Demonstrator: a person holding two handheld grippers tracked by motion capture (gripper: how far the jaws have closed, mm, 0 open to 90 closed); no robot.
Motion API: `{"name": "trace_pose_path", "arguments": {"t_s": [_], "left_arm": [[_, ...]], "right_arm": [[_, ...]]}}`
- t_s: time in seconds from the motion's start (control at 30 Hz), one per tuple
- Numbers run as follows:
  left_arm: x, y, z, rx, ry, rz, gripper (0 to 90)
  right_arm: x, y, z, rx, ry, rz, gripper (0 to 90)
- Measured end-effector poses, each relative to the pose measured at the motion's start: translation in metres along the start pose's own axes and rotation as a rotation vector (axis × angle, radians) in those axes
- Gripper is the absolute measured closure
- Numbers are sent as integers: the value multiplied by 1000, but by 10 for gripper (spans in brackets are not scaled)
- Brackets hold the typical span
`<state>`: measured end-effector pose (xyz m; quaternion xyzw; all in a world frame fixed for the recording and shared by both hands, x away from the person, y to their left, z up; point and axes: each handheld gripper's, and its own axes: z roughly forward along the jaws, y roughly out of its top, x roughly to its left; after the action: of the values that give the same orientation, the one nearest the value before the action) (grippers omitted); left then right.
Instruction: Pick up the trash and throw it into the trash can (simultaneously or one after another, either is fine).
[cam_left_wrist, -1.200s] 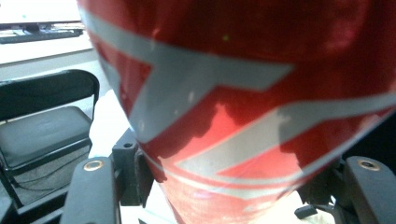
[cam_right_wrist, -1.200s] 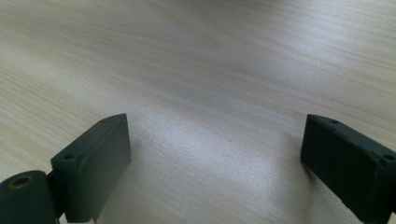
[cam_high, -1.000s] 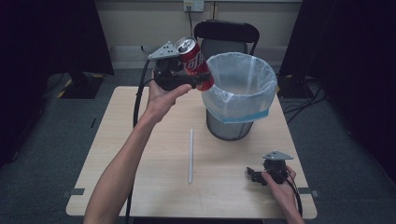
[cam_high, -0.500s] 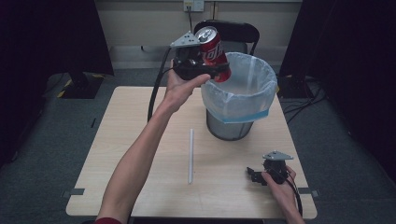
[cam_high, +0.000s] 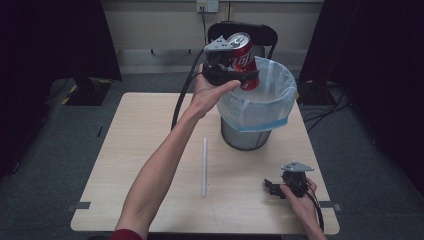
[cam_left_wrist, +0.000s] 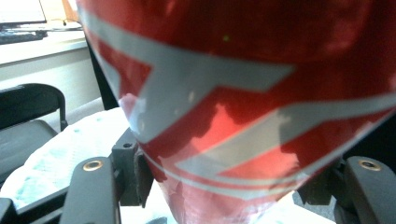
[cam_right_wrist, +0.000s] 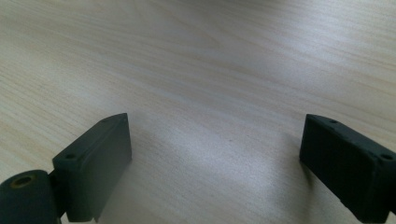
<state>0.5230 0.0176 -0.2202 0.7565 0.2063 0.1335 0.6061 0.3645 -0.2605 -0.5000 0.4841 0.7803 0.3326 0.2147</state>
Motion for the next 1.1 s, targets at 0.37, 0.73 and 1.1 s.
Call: {"name": "trace_pose_path", "arguments": {"t_s": [0.37,0.73,1.1], "left_arm": [[4,-2,7,9,5,-5,234],[11,-5,-12,-10,16,-29,208],[19,-14,-47,-35,43,-53,233]], "right_arm": [[0,0,0,0,0,-2,84],[0,0,0,1,2,-2,84],[0,0,0,1,2,-3,84]]}}
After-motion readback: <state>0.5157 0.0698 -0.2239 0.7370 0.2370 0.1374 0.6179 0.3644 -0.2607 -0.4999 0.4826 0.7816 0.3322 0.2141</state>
